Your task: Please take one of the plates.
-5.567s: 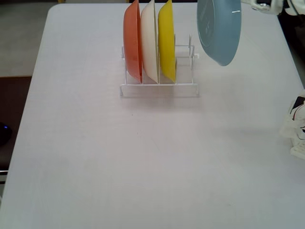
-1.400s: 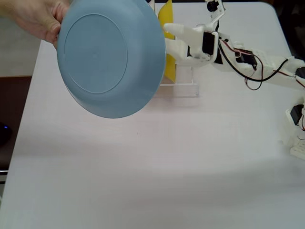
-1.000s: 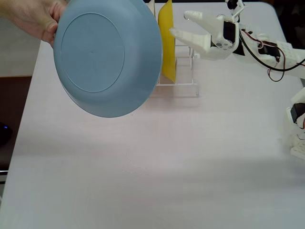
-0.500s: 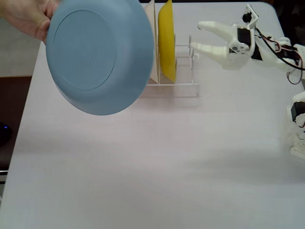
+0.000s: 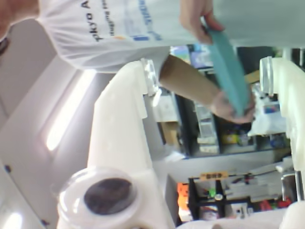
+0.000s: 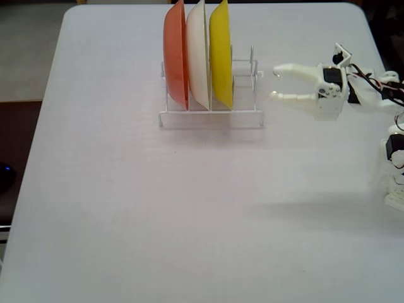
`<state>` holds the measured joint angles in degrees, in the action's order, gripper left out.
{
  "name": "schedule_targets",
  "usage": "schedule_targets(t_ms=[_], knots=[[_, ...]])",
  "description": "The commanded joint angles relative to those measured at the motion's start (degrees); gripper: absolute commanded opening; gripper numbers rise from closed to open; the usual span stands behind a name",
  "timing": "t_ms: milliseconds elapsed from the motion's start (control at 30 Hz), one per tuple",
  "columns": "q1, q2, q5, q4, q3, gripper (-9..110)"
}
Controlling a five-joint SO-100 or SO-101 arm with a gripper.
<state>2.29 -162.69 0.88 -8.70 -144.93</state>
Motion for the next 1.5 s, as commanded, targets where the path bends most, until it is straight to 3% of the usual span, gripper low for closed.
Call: schedule_targets(t_ms=[0,267,600,933,1467], knots=[[-0.44,-5.27,-1.58,-1.58,-2.55,27],[0.53,-13.45,-6.59,-8.35,-11.95,24],[1.93,-21.88,-6.15,-17.05,-16.26,0],[2.37,-26.89,-6.5,-26.28,-21.18,0],[2.99,-26.89,-2.81,-26.1,-29.79,0]])
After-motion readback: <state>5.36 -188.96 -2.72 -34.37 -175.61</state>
